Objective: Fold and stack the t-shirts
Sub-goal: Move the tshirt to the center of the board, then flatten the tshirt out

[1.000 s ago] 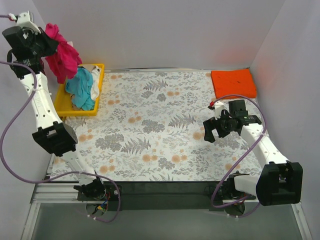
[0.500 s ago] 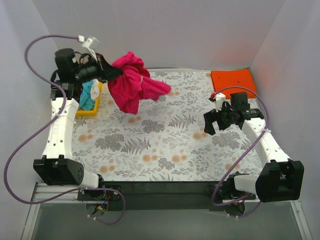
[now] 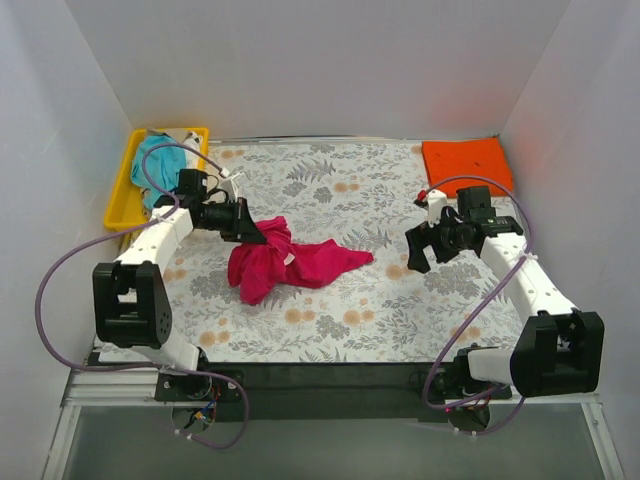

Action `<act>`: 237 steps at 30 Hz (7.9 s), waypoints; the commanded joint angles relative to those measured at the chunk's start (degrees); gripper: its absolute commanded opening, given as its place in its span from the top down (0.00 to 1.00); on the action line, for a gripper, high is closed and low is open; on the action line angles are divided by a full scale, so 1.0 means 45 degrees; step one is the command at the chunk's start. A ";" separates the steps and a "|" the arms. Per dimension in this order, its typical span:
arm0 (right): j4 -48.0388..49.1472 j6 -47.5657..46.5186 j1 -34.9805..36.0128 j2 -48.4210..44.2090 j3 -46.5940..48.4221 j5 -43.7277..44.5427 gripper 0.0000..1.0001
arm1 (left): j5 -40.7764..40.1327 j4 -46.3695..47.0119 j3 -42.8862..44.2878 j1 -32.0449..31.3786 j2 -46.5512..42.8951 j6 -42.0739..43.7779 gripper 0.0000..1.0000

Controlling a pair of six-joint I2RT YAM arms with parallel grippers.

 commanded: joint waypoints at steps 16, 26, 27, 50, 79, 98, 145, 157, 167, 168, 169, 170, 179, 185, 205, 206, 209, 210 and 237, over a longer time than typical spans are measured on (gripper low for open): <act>0.1515 -0.0258 0.3124 0.3120 0.1372 0.0709 0.24 | -0.0577 -0.3094 0.5124 0.3090 0.3327 0.3267 0.37; 0.2140 0.0621 0.4473 0.6677 0.3776 0.0166 0.22 | -0.1726 -0.0011 0.0147 0.0027 -0.1340 0.3406 0.32; 0.2160 0.0583 0.4473 0.7143 0.4145 -0.0050 0.25 | -0.1806 0.0748 -0.0534 -0.0266 -0.1943 0.3249 0.31; 0.0831 0.1263 0.4923 0.1289 0.3738 -0.3761 0.99 | -0.6081 0.5305 -0.2650 -0.8255 -0.5367 0.2431 0.28; 0.2238 0.3414 0.3654 0.2324 0.3700 -0.1517 0.99 | -1.0166 0.8763 -0.6850 -0.8922 -0.2578 0.5961 0.46; 0.0872 0.1970 0.0335 0.0375 0.5455 -0.2065 0.99 | -0.4349 0.3202 -0.0079 -0.7730 -0.3219 0.3939 1.00; 0.3546 0.2163 0.6973 0.6874 0.9793 0.0102 0.99 | -0.1560 0.2646 -0.3645 0.1430 -0.4652 0.0277 0.40; 0.3722 0.3551 0.7578 0.6641 0.9521 0.0555 0.99 | -0.1723 1.0440 -0.4895 -0.1907 -0.4627 -0.2458 0.02; 0.3703 0.4019 0.7852 0.6172 0.9149 -0.0617 0.99 | -0.2100 1.2924 -0.4350 -0.2769 -0.2537 -0.2533 0.08; 0.3683 0.4058 0.7872 0.6191 0.9207 -0.0754 0.99 | -0.2119 1.2924 -0.4311 -0.2846 -0.2381 -0.2534 0.10; 0.3703 0.4117 0.7891 0.6172 0.9227 -0.0987 0.99 | -0.2138 1.2924 -0.4272 -0.2905 -0.2166 -0.2534 0.15; 0.3722 0.4195 0.7891 0.6152 0.9266 -0.1125 0.99 | -0.2158 1.2982 -0.4252 -0.2925 -0.2068 -0.2669 0.17; 0.3742 0.4625 0.8008 0.6094 0.9364 -0.2415 0.99 | -0.2393 1.4133 -0.4194 -0.2906 -0.1813 -0.3724 0.53; 0.2710 0.3417 0.6806 0.5237 0.9093 -0.2512 0.61 | -0.2080 1.2422 -0.3958 -0.2440 -0.2240 -0.3434 1.00; -0.1082 -0.6760 -0.2380 0.4314 0.5182 -0.1127 0.26 | -0.1162 0.9956 -0.2456 0.0063 -0.0896 -0.0952 1.00; -0.1044 -0.6935 -0.2401 0.4529 0.5261 -0.1069 0.27 | -0.1162 0.9916 -0.2378 0.0063 -0.0837 -0.0913 1.00; -0.0947 -0.8067 -0.2421 0.5116 0.5301 -0.0776 0.35 | -0.1201 0.9838 -0.2299 0.0063 -0.0661 -0.0699 1.00; -0.0926 -0.8302 -0.2421 0.5388 0.5282 -0.0698 0.37 | -0.1182 0.9838 -0.2279 0.0063 -0.0622 -0.0659 1.00; 0.1652 -1.0842 -0.0995 0.8067 0.4462 0.0983 0.59 | -0.1279 0.9350 -0.0736 0.0102 0.1000 -0.0581 1.00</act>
